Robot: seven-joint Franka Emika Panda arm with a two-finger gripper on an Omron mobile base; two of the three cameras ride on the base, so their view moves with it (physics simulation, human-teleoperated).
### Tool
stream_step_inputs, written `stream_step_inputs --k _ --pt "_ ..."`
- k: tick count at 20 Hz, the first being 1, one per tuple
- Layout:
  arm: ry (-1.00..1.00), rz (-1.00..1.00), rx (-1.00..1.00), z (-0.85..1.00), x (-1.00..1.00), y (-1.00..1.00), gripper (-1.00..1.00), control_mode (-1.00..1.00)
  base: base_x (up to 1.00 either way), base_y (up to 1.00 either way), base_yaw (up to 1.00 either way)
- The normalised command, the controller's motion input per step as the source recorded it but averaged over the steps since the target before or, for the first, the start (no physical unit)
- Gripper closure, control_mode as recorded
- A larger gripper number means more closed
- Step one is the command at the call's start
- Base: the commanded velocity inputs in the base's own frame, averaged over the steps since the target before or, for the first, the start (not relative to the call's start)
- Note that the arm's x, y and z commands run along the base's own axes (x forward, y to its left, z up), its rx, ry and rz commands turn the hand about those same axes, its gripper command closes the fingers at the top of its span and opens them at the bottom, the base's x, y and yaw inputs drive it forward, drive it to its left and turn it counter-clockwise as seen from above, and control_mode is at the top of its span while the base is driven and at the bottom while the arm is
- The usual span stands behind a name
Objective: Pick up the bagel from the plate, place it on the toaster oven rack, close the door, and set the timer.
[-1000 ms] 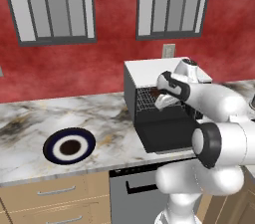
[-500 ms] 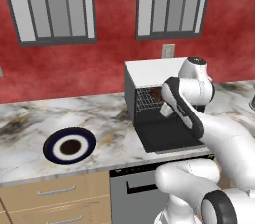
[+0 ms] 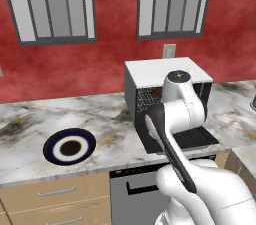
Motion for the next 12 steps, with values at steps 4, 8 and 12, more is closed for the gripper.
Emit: stream_step_inputs --k 4,8,12 --pt "-0.08 -0.13 -0.16 -0.07 -0.01 0.41 -1.0 -1.0 0.0 0.0 0.0" --pt "-0.09 -0.17 -0.18 -0.12 0.0 0.29 -1.0 -1.0 0.0 0.0 0.0" --pt "-0.05 -0.18 -0.16 -0.19 0.11 0.05 -1.0 -1.0 0.0 0.0 0.0"
